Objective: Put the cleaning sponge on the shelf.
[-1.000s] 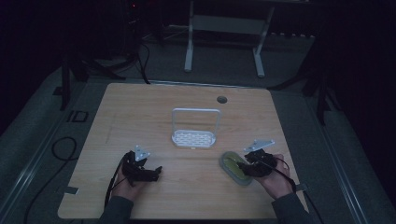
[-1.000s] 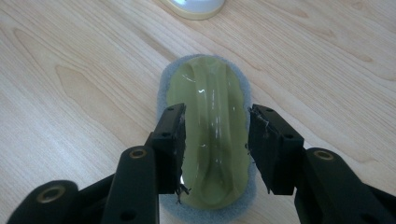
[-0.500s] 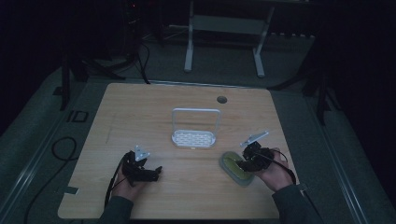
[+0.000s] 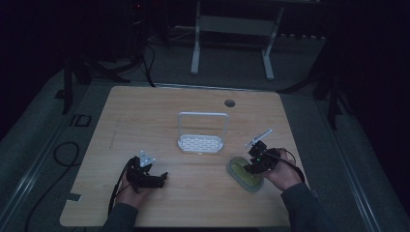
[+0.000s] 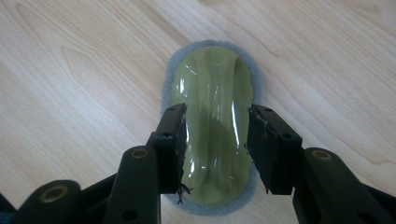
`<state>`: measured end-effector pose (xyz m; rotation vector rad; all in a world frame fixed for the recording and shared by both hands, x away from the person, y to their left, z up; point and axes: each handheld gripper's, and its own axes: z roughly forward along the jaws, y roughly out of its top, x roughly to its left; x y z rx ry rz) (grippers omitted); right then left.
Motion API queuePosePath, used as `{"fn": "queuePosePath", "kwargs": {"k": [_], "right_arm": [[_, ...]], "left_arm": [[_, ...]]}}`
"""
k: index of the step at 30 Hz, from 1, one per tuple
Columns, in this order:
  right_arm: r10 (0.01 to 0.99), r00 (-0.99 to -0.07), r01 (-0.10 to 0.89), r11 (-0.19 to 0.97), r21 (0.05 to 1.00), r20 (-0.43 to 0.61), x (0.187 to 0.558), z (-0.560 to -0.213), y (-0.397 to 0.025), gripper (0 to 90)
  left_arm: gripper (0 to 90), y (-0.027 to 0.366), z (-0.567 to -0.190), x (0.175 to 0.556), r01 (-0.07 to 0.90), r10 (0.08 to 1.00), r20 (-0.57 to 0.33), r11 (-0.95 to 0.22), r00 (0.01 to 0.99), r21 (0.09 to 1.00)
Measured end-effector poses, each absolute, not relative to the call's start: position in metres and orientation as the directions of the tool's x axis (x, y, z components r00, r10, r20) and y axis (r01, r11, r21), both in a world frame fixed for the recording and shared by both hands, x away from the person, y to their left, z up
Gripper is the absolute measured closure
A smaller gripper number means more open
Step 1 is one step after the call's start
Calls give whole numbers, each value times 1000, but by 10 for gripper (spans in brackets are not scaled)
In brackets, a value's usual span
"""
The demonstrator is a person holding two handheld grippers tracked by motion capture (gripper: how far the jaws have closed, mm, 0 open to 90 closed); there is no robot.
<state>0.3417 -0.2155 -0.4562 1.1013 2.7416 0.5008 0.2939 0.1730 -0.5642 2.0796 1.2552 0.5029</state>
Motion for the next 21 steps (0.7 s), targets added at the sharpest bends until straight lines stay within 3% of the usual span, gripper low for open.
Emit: {"fn": "queuePosePath", "kwargs": {"k": [21], "right_arm": [[672, -740, 662, 723, 197, 20, 361, -460, -202, 567]], "left_arm": [[46, 173, -564, 294, 635, 883, -6, -333, 469, 697]]}}
